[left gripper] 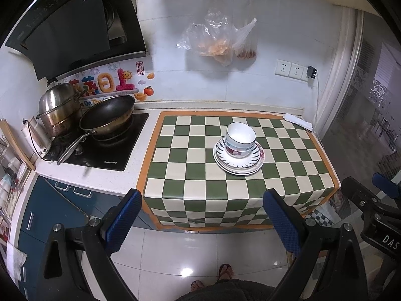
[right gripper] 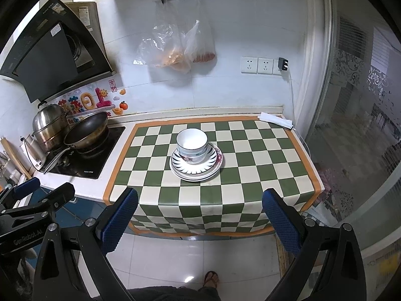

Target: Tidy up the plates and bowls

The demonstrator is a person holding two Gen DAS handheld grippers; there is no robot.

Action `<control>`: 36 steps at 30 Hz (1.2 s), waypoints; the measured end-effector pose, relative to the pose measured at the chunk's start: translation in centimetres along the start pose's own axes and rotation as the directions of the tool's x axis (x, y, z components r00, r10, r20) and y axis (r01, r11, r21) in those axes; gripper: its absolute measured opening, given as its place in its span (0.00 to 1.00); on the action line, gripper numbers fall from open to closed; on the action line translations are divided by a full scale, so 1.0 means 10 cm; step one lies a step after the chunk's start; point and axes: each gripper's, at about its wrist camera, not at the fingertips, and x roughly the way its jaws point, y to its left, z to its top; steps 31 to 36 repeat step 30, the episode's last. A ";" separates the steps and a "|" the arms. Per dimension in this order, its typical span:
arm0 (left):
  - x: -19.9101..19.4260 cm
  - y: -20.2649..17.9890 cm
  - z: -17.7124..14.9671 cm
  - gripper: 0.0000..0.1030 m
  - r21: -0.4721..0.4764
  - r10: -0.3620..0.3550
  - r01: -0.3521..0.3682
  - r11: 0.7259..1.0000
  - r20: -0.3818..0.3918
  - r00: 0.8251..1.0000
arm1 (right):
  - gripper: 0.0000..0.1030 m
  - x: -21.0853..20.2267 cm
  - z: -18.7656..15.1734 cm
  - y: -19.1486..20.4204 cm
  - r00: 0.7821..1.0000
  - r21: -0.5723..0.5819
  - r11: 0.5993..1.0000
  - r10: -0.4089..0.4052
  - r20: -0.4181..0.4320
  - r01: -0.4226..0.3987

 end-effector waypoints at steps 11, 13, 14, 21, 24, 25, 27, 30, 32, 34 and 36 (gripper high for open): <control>0.06 -0.05 0.00 0.96 -0.004 -0.001 0.001 1.000 -0.010 1.000 | 0.98 0.06 0.01 -0.05 1.000 -0.005 1.000 -0.003 -0.007 0.003; 0.06 -0.04 0.00 0.96 -0.006 0.000 0.000 1.000 -0.008 1.000 | 0.98 0.08 0.01 -0.07 1.000 -0.004 1.000 -0.003 -0.009 0.003; 0.06 -0.04 0.00 0.96 -0.009 0.002 -0.002 1.000 -0.007 1.000 | 0.98 0.07 0.01 -0.06 1.000 -0.006 1.000 -0.004 -0.008 0.004; 0.08 -0.03 0.01 0.96 -0.013 0.006 -0.006 1.000 -0.007 1.000 | 0.98 0.08 0.02 -0.07 1.000 -0.006 1.000 -0.002 -0.008 0.002; 0.08 -0.03 0.01 0.96 -0.013 0.004 -0.004 1.000 -0.007 1.000 | 0.98 0.08 0.03 -0.07 1.000 -0.007 1.000 -0.002 -0.009 0.002; 0.08 -0.03 0.01 0.96 -0.012 0.006 -0.006 1.000 -0.006 1.000 | 0.98 0.09 0.03 -0.09 1.000 -0.006 1.000 -0.001 -0.008 0.001; 0.07 -0.01 0.01 0.96 -0.014 0.007 -0.007 1.000 -0.003 1.000 | 0.98 0.08 0.03 -0.08 1.000 -0.008 1.000 -0.001 -0.009 0.001; 0.08 -0.01 0.01 0.96 -0.015 0.009 -0.009 1.000 0.000 1.000 | 0.98 0.11 0.04 -0.10 1.000 -0.006 1.000 0.000 -0.009 0.000; 0.08 -0.01 0.01 0.96 -0.015 0.009 -0.009 1.000 0.000 1.000 | 0.98 0.11 0.04 -0.10 1.000 -0.006 1.000 0.000 -0.009 0.000; 0.08 -0.01 0.01 0.96 -0.015 0.009 -0.009 1.000 0.000 1.000 | 0.98 0.11 0.04 -0.10 1.000 -0.006 1.000 0.000 -0.009 0.000; 0.08 -0.01 0.01 0.96 -0.015 0.009 -0.009 1.000 0.000 1.000 | 0.98 0.11 0.04 -0.10 1.000 -0.006 1.000 0.000 -0.009 0.000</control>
